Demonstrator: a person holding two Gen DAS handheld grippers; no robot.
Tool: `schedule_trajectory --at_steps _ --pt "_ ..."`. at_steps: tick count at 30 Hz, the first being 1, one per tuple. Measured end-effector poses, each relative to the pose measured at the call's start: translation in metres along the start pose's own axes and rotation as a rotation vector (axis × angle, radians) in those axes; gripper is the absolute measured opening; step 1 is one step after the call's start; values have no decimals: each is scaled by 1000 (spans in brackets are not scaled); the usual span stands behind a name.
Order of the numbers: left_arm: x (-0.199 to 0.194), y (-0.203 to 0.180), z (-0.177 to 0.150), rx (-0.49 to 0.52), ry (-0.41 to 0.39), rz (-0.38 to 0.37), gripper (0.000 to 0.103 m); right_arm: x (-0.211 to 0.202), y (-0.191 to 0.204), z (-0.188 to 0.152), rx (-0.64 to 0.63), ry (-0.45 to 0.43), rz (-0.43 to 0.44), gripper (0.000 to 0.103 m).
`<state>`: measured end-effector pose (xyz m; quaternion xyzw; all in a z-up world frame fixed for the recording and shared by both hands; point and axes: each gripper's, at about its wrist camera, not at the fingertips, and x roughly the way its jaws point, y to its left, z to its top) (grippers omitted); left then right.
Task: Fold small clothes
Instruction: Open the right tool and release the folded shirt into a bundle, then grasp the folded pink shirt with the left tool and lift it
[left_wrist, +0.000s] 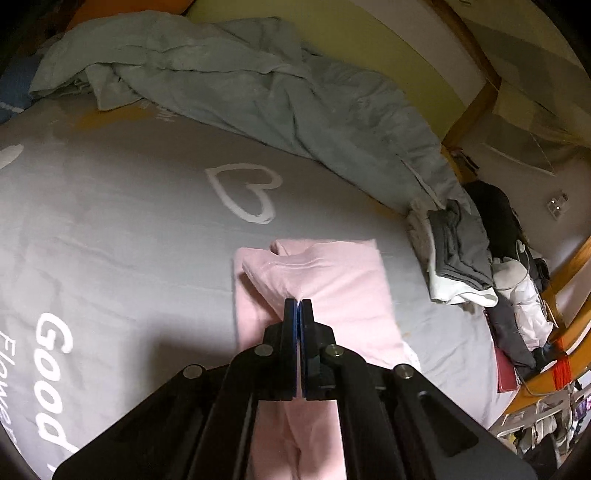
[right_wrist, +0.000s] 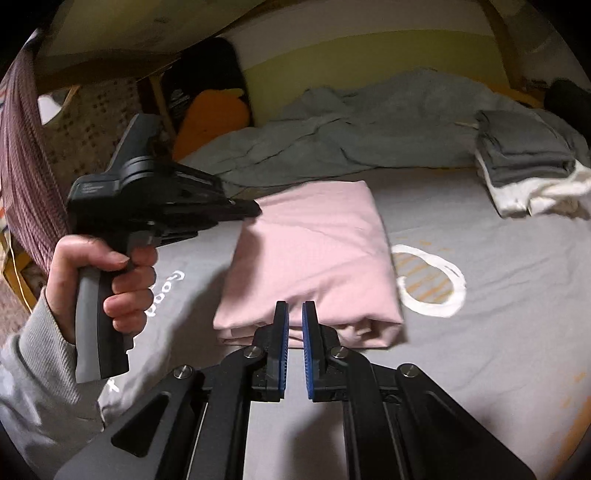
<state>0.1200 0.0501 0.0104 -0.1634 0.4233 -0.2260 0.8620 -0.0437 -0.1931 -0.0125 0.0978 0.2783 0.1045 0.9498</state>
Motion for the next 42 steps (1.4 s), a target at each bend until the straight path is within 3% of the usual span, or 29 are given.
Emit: schedule_trajectory --at_steps 3,8,11,14,16,18,22,26,27,28,29,30,32,36,37,39,42 --pt "2 16 1 -32 -9 22 0 9 16 10 -66 -26 17 7" --pt "24 41 -4 -109 8 -11 0 45 28 15 -70 -32 57 7" --pt "44 51 -11 -126 47 -35 3 73 19 -3 -40 79 40 6" --pt "46 61 -13 -184 54 -64 9 68 4 -11 31 108 87 6" --pt "39 63 -10 -210 51 -12 27 64 5 -16 3 125 75 6" --pt "25 63 -9 -217 37 106 22 58 11 -21 -42 129 54 7" --pt "-20 53 -26 -219 -2 32 28 25 10 -12 -22 25 30 7" --pt "-38 17 -61 -79 14 -32 36 -8 -5 7 -34 -109 -106 7" --pt "-39 10 -68 -51 15 -49 45 -11 -8 9 -22 -116 -122 8" --pt "-38 4 -74 -33 14 -69 60 -12 -17 11 0 -113 -130 20" --pt "-37 1 -76 -32 10 -74 69 -10 -28 13 33 -101 -138 40" --pt "-35 -1 -77 -39 6 -77 82 -8 -35 14 61 -92 -152 47" --pt "-26 1 -77 -64 13 -87 89 -4 -54 21 133 -79 -169 50" --pt "7 10 -78 -138 111 -49 92 11 -83 42 271 -41 -116 54" --pt "8 13 -80 -150 97 -59 93 22 -89 46 288 2 -96 57" --pt "5 15 -83 -151 67 -84 95 51 -103 51 345 134 12 58" --pt "7 19 -84 -144 56 -128 93 83 -125 35 503 248 173 58"
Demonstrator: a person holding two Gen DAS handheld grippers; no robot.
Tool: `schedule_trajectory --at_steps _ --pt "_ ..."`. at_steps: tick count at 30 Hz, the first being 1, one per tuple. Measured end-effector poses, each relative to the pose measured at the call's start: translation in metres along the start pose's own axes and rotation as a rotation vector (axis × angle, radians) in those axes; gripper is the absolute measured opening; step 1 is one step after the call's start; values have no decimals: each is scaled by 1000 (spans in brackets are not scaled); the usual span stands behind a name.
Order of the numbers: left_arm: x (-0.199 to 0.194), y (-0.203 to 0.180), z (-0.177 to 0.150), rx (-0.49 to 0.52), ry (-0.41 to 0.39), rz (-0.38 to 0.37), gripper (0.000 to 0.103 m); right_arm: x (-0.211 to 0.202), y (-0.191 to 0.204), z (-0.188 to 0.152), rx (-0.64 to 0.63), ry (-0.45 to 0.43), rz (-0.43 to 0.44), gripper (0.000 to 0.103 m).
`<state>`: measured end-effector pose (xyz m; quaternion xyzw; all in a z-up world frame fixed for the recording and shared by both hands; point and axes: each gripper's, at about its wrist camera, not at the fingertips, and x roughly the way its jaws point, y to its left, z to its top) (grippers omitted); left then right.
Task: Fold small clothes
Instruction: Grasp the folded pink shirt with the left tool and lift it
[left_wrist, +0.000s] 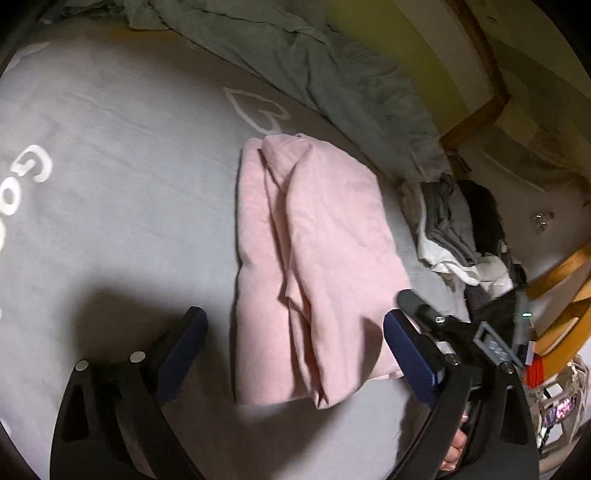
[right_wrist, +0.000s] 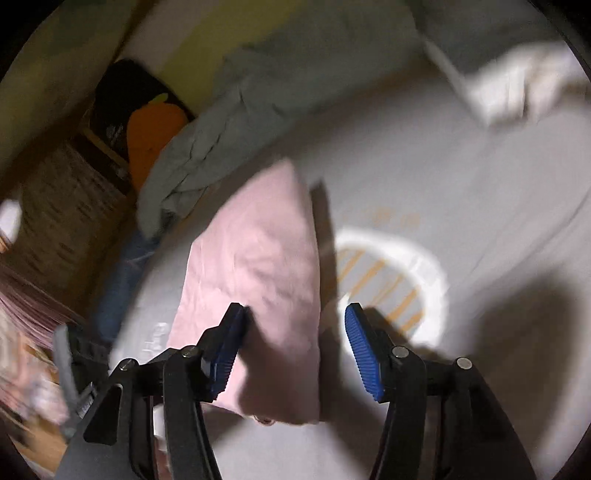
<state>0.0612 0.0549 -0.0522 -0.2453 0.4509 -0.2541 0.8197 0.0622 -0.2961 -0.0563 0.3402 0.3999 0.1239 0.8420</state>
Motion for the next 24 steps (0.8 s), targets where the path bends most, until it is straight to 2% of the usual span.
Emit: schedule_trajectory --at_steps 2,3,4,6,7,8,10,13,18,24 --pt "3 3 1 10 -4 -4 52 6 -11 -3 46 4 63 58" --pt "8 7 0 -4 15 -20 40 7 -10 -4 34 4 72 58" --pt "10 10 -2 -18 3 -28 32 9 -7 -5 22 14 79 57" --pt "9 -7 -4 54 -23 24 25 15 0 -8 -17 38 78 39" --pt "7 -20 -6 126 -41 66 22 18 5 -9 -32 46 63 28" --pt "2 -35 -9 194 -63 97 21 18 8 -11 -51 33 39 21" --pt "-7 -58 -10 264 -94 86 20 10 23 -14 -138 -1 -15 18" --pt "-23 -97 -7 382 -153 84 20 -14 49 -12 -225 -79 -96 17" --pt "-37 -157 0 500 -234 11 20 -81 80 9 -329 -198 -168 17" --pt "-14 -234 23 629 -292 -58 20 -156 88 46 -433 -346 -265 17"
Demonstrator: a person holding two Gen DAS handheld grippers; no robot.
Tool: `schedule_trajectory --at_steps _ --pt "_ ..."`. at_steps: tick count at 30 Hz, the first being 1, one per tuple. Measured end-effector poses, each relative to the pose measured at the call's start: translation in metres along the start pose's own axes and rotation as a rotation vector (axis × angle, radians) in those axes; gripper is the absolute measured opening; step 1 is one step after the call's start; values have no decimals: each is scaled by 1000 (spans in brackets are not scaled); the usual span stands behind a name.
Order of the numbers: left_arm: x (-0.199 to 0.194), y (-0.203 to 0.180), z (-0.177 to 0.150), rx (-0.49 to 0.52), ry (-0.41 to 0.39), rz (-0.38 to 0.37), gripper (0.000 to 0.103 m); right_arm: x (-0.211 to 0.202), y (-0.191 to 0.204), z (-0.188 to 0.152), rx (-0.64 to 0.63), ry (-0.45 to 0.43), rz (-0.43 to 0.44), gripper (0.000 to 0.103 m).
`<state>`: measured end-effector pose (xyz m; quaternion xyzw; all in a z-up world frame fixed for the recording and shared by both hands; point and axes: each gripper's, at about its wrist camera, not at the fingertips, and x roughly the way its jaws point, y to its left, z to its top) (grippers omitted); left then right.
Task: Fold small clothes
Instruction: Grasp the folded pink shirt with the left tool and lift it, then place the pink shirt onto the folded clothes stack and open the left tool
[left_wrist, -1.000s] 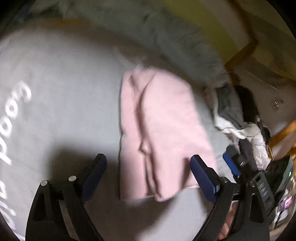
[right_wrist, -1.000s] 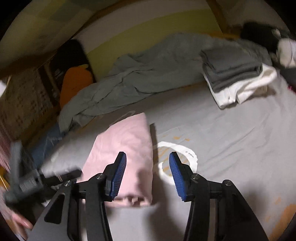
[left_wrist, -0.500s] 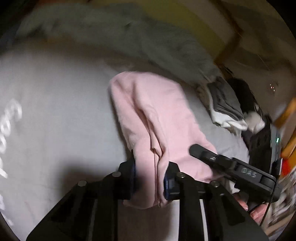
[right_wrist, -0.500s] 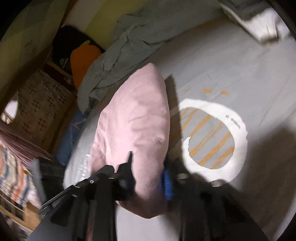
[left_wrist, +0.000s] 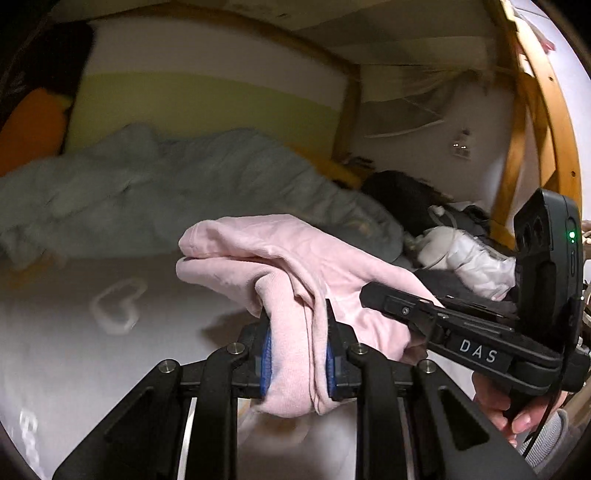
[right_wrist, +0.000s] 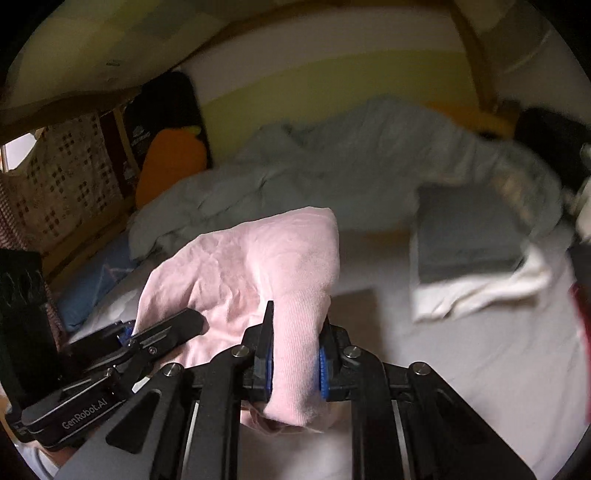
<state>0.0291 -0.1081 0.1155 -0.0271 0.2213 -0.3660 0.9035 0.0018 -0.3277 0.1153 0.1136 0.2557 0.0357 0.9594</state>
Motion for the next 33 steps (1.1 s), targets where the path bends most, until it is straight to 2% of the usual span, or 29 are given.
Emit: schedule_trajectory --at_steps 7,10,14,16,19,23,27,30,32,33 --pt "86 -50 63 93 -124 -121 20 -24 -82 71 16 -163 -105 17" --pt "128 -56 76 98 -132 -143 21 -19 -125 100 72 -222 -130 17" --pt "177 -56 73 115 -112 -143 21 6 -173 115 113 -257 -175 17" --pt "199 -57 62 131 -71 -124 21 25 -193 111 128 -234 -198 17" --pt "227 -50 43 105 -6 -113 21 61 -214 100 132 -169 -234 17" --pt "235 -49 23 108 50 -119 25 85 -232 80 137 -101 -266 18" --pt "224 -45 10 149 78 -95 30 85 -239 66 149 -94 -250 18" --pt "221 -48 9 160 88 -76 33 83 -235 63 155 -95 -227 22" --pt "209 -48 6 182 65 -52 36 80 -231 60 133 -107 -234 31" --pt "204 -47 6 183 54 -43 42 75 -228 58 113 -118 -246 34"
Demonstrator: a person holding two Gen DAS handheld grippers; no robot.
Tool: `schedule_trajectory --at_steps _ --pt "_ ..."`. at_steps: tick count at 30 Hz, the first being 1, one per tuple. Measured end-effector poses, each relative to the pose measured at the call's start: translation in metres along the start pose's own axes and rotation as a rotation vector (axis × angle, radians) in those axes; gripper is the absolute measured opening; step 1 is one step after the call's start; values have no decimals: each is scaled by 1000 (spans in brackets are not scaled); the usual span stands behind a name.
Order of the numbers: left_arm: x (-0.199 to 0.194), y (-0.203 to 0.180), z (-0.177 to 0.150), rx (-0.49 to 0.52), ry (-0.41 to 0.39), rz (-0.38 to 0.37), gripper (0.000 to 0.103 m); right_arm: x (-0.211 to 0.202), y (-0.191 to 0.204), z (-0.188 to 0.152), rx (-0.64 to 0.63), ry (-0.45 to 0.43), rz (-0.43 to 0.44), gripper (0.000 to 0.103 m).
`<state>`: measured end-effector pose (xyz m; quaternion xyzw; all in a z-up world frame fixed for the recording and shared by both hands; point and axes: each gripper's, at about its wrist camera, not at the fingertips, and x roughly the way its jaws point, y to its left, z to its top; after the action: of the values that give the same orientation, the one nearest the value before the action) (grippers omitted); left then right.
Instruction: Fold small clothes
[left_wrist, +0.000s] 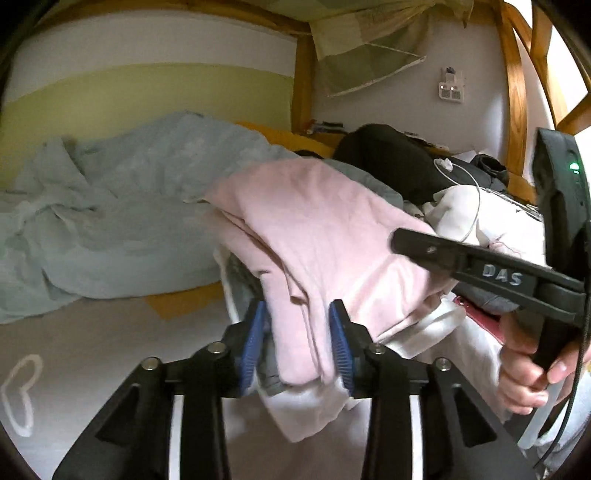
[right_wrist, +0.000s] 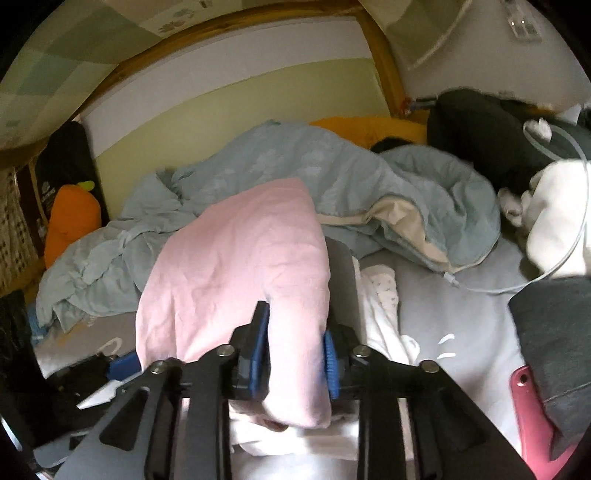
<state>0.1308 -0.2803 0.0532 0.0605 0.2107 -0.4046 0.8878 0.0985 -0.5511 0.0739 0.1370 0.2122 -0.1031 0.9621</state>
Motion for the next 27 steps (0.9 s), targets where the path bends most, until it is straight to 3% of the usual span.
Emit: schedule_trajectory --at_steps 2,5,9,10,11,13,15,17,19,22,27 --pt "-13 5 -2 -24 -18 -11 51 -15 2 -2 -17 -47 -24 52" --pt "-36 9 -4 -50 -66 -37 56 -45 1 -5 -6 -130 -32 59" --pt "-61 7 -15 -14 -218 30 94 -74 6 -16 -16 -199 39 77" --pt "-64 7 -23 -4 -260 67 100 -77 11 -21 -36 -226 40 85" --pt "-64 7 -32 13 -297 115 102 -79 16 -26 -58 -254 27 87" --pt "-59 4 -52 85 -333 172 102 -80 29 -39 -109 -338 -40 90" --pt "-54 -1 -59 152 -317 213 102 -75 34 -52 -109 -402 -114 100" --pt "-62 -2 -64 128 -369 256 102 -76 30 -61 -71 -452 -149 103" --pt "-70 -1 -70 117 -413 346 102 -74 24 -71 -45 -493 -183 103" --pt "-79 13 -71 52 -449 328 102 -69 15 -69 -9 -454 -166 103" --pt "-73 21 -67 23 -417 321 102 -69 15 -72 -10 -460 -212 103"
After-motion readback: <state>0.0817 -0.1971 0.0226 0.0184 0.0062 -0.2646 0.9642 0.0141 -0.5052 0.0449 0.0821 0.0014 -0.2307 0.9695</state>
